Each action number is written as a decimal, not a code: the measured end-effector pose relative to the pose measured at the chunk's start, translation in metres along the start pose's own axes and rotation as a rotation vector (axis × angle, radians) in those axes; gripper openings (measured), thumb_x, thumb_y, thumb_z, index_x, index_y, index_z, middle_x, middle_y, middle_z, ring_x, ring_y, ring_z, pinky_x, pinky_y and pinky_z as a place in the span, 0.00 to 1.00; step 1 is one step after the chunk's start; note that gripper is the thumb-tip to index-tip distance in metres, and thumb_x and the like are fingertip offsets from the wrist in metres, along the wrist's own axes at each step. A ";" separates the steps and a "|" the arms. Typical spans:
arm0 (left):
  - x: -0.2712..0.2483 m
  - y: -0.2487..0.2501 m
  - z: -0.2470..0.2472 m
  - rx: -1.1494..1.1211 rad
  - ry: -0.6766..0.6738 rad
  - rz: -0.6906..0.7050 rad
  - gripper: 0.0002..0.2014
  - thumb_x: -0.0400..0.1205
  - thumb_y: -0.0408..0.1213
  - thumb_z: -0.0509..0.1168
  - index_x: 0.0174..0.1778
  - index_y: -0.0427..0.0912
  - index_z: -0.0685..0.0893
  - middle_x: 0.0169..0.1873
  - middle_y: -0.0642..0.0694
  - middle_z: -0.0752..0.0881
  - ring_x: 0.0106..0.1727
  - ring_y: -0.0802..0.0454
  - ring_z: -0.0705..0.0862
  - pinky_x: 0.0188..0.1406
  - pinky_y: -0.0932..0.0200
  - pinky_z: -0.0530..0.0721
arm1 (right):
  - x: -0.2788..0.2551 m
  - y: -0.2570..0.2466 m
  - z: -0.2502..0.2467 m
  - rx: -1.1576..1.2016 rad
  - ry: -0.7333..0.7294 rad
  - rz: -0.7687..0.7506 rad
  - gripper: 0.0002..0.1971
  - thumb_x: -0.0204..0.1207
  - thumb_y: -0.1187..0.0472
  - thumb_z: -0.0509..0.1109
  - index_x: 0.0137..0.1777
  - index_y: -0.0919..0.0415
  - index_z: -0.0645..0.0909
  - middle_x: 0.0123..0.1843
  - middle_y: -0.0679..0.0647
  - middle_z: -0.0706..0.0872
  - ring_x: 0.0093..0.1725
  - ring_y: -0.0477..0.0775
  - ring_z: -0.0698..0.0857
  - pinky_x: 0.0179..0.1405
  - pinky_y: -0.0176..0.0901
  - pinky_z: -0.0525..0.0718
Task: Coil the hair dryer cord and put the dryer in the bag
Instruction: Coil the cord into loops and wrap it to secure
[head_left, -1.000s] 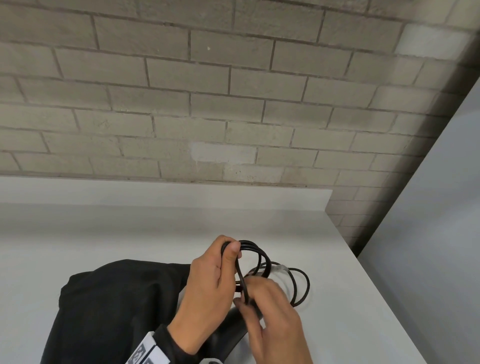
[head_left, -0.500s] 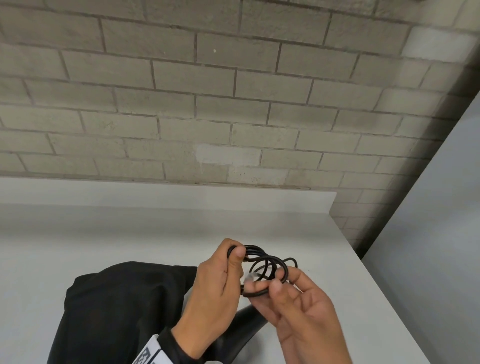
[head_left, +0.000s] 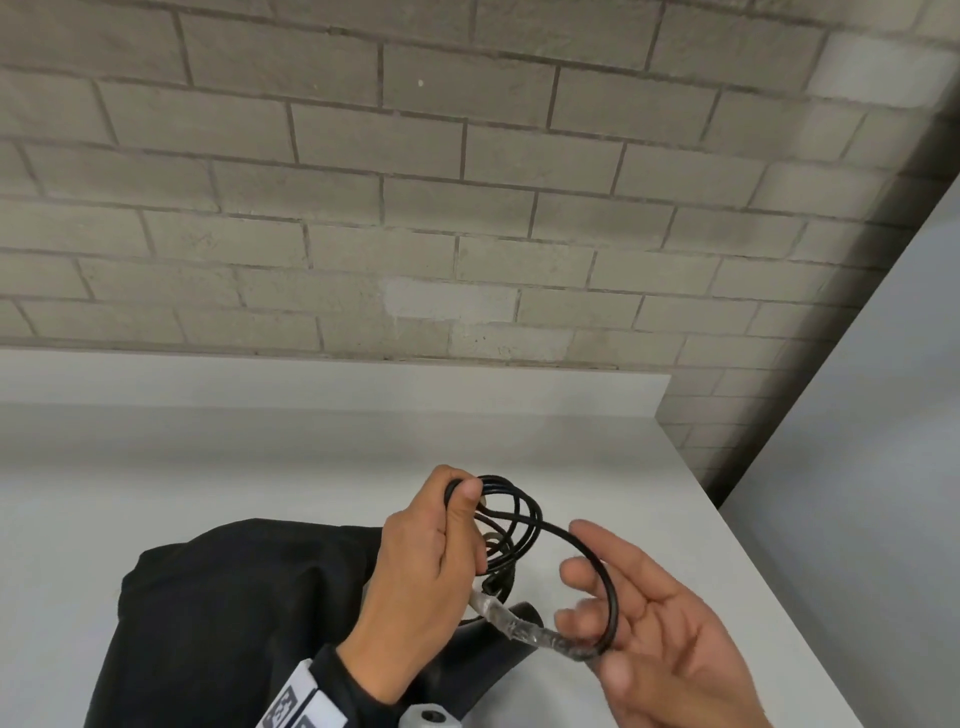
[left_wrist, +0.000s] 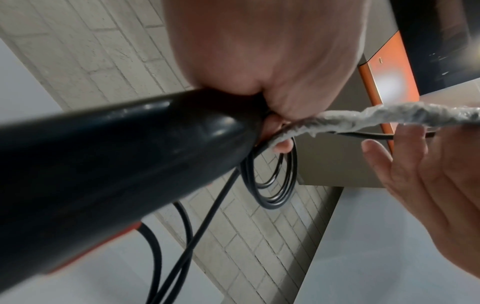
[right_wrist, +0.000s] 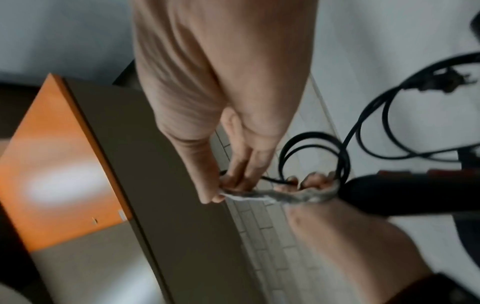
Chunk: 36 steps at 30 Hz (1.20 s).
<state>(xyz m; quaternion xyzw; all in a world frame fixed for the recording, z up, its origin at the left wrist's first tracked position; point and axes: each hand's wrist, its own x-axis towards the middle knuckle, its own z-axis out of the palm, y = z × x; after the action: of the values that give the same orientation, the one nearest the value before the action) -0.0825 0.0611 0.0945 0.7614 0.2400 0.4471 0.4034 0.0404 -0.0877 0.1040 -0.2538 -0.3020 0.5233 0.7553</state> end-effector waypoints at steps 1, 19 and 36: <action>0.000 0.000 0.000 0.003 0.007 -0.008 0.13 0.86 0.51 0.52 0.42 0.52 0.77 0.22 0.44 0.84 0.21 0.58 0.80 0.25 0.73 0.73 | 0.003 0.009 -0.001 -0.079 0.009 -0.036 0.37 0.69 0.80 0.75 0.79 0.67 0.68 0.66 0.69 0.83 0.63 0.63 0.85 0.67 0.48 0.80; 0.007 -0.005 -0.005 -0.002 0.084 -0.028 0.14 0.86 0.50 0.52 0.39 0.51 0.76 0.22 0.47 0.78 0.23 0.59 0.75 0.24 0.70 0.72 | -0.002 0.008 0.010 -0.204 0.368 -0.139 0.37 0.39 0.39 0.90 0.41 0.68 0.88 0.18 0.59 0.70 0.11 0.51 0.66 0.15 0.41 0.75; 0.011 -0.008 -0.007 -0.009 0.087 -0.067 0.13 0.86 0.51 0.54 0.38 0.53 0.77 0.21 0.42 0.73 0.22 0.53 0.69 0.22 0.49 0.72 | -0.024 -0.021 -0.047 -1.151 0.615 -0.106 0.23 0.53 0.55 0.87 0.48 0.39 0.85 0.46 0.57 0.86 0.31 0.51 0.83 0.32 0.23 0.80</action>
<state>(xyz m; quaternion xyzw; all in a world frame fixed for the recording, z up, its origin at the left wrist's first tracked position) -0.0837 0.0765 0.0949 0.7309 0.2806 0.4673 0.4107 0.0811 -0.1201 0.0814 -0.7403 -0.3164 0.1437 0.5755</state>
